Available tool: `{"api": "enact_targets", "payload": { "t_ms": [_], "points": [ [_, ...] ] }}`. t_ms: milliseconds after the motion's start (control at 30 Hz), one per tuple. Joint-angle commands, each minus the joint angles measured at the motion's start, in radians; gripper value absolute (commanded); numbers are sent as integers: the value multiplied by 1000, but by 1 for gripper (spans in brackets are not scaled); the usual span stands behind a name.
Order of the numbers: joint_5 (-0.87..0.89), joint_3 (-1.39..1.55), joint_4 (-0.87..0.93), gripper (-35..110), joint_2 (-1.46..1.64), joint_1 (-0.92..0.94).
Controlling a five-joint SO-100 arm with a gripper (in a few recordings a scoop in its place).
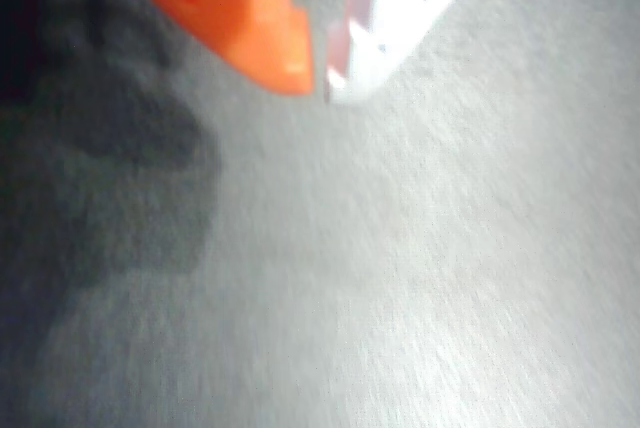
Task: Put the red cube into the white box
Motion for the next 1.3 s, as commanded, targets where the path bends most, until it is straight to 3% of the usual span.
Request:
{"api": "enact_targets", "payload": {
  "t_ms": [0,133,567,1267],
  "points": [
    [-21,95,8,0,170,-5],
    [-34,256,40,0,410,-3],
    [-61,468,-5,0,408,0],
    [-107,471,0,0,408,-2]
  ]
}}
